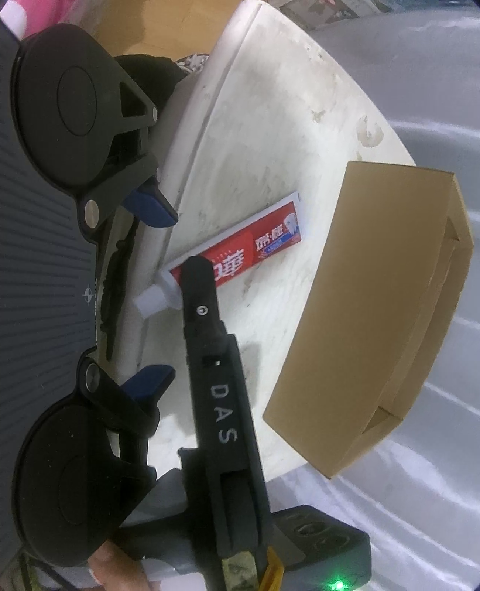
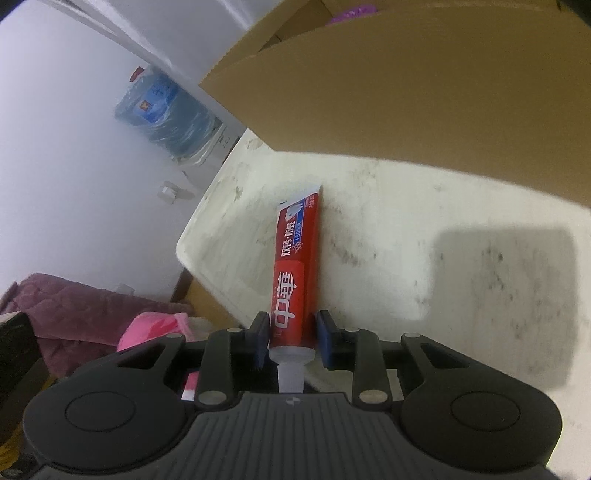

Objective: Organize objects
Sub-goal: 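Close the right gripper on the toothpaste tube while the left gripper pins it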

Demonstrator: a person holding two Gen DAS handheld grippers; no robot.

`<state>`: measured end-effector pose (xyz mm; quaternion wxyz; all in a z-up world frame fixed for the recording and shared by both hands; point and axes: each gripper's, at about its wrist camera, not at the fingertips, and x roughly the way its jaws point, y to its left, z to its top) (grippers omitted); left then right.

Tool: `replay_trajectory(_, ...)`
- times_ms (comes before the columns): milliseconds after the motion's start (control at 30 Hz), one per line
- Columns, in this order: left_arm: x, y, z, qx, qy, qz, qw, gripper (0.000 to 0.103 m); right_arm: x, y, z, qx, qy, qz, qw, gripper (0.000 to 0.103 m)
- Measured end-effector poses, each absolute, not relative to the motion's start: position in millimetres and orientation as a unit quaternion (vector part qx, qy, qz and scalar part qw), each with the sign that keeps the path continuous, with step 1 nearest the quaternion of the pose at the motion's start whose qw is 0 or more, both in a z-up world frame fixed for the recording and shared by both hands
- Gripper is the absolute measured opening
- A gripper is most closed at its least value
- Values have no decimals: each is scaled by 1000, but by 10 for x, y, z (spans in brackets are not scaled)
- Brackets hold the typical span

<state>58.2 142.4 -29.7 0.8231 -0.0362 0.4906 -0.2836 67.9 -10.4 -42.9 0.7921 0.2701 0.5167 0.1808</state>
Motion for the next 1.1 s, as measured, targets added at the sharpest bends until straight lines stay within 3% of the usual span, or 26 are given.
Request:
replay_trajectory(300, 632, 1408, -376, -21, 506, -273, 818, 53, 685, -177, -472, 304, 533, 187, 767, 31)
replay_trajectory(400, 638, 1424, -395, -20, 506, -272, 818, 49, 722, -173, -448, 298, 527, 178, 776, 32)
replay_trajectory(900, 645, 1442, -399, -23, 505, -271, 820, 48, 891, 147, -345, 199, 512, 167, 819, 32)
replay_trajectory(1100, 649, 1506, -394, -39, 512, -270, 814, 53, 847, 79, -366, 222, 515, 165, 811, 30)
